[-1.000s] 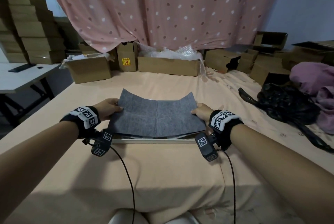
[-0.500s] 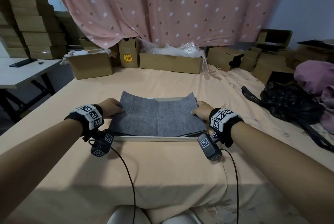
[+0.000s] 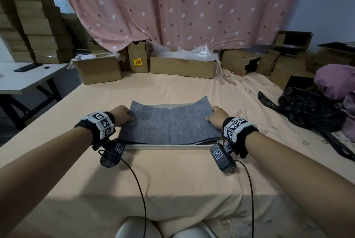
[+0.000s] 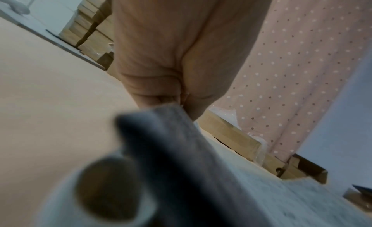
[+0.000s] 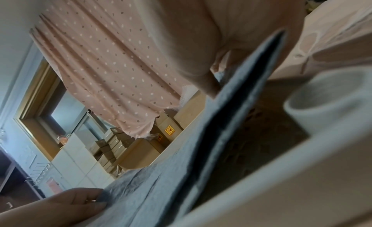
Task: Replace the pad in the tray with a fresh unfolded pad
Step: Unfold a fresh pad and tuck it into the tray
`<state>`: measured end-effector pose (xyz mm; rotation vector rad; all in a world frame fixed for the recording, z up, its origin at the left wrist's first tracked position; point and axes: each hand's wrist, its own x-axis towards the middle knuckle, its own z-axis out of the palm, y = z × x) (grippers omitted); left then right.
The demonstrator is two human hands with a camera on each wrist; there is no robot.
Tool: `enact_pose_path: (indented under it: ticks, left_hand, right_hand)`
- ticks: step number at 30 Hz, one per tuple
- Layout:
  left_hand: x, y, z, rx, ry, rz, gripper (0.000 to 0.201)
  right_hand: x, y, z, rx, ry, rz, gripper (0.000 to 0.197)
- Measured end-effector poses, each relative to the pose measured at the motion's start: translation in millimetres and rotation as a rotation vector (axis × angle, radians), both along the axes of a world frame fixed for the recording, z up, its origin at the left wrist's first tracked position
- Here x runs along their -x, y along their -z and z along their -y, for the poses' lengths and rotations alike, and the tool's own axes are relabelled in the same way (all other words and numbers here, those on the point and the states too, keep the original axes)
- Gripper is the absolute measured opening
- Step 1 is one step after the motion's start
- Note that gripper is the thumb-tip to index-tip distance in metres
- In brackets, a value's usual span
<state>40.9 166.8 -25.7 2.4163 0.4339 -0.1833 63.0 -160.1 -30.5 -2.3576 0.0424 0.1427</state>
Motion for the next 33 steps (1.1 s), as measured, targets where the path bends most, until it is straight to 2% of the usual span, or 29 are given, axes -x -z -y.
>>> enact_pose_path:
  ticks: [4,8,11,12,14,16,18,25,27,30,33]
  left_hand:
    - [2,3,5,-0.29,0.064,0.041,0.026]
    - [2,-2,8,-0.402,0.083,0.102,0.026]
    - [5,-19,0,-0.328,0.007,0.229,0.032]
    - [8,-25,-3,-0.319,-0.003,0.197,0.034]
    - [13,-29,-10,-0.275,-0.002,0.029,0.031]
    - [18,-23,-15,-0.147,0.01,-0.14,0.032]
    - [25,-15,-15,-0.033,0.009,-0.234,0.033]
    - [55,-19,0,0.151,0.097,-0.204,0.023]
    - [67,-16,3,0.166,0.125,-0.231,0.023]
    - [78,-6,10,0.139,0.154,-0.236,0.016]
    - [82,-1,16,-0.053,0.159,-0.183,0.011]
  right_hand:
    - [1,-1,-3,0.082,-0.009,-0.003,0.035]
    - [4,-11,-3,0.145,-0.043,-0.01,0.036]
    - [4,-28,9,0.152,0.012,0.037,0.026]
    - [4,-33,15,0.132,0.035,0.034,0.023]
    - [5,-39,26,0.087,0.054,-0.03,0.022]
    - [9,-36,35,0.012,0.07,-0.174,0.022]
    - [14,-29,37,-0.054,0.071,-0.297,0.022]
    - [37,-32,48,-0.046,-0.006,-0.336,0.019]
    - [47,-35,57,-0.06,-0.014,-0.367,0.018]
    - [50,-30,67,0.034,-0.029,-0.336,0.018]
    - [49,-21,70,0.1,-0.045,-0.279,0.024]
